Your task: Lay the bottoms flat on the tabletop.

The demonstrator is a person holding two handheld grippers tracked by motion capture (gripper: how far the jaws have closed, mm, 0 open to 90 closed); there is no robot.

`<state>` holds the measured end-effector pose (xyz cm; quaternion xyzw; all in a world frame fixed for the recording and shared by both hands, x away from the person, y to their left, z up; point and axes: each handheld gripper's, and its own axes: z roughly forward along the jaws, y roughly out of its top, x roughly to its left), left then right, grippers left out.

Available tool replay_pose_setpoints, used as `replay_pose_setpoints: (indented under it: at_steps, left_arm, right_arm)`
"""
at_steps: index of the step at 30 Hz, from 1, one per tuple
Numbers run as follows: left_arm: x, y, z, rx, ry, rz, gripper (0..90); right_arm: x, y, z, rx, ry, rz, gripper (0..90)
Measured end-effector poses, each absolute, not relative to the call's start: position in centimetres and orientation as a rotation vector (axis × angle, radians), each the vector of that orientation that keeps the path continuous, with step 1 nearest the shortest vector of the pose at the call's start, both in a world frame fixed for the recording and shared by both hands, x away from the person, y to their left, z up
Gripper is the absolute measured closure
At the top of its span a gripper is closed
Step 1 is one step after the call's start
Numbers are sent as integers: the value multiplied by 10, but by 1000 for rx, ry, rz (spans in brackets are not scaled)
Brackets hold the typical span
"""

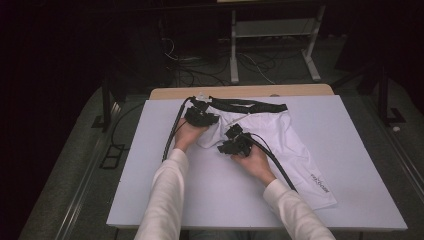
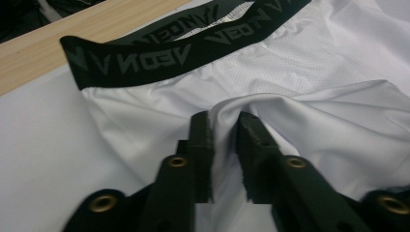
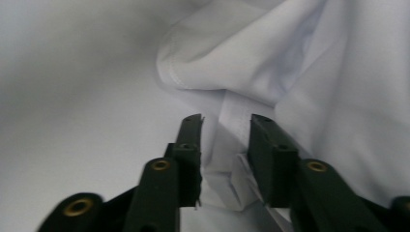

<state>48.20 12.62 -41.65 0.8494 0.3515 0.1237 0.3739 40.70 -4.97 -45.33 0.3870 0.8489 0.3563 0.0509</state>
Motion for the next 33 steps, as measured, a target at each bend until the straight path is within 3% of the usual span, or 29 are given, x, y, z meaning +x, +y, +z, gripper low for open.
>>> replay_pose_setpoints:
  at_steps: [2, 9, 17, 26, 29, 33]
  left_arm:
    - [480, 134, -414, 2182, 910, 309, 647]
    - [467, 173, -414, 2103, 984, 240, 563]
    - [456, 210, -440, 2040, 1040, 82, 552]
    - [455, 196, -460, 2053, 963, -78, 559]
    - [452, 189, -461, 2080, 935, -98, 641]
    - [446, 180, -460, 2137, 900, -128, 849]
  right_arm:
    - [408, -50, -453, 1190, 2579, 1079, 728]
    - [412, -54, -454, 1199, 2583, 1082, 827]
    - [422, -62, -457, 1291, 2612, 1159, 866]
    - [424, -65, -458, 1318, 2620, 1193, 866]
    - [425, -66, -459, 1332, 2622, 1205, 866]
    - [427, -68, -460, 1353, 2624, 1222, 866]
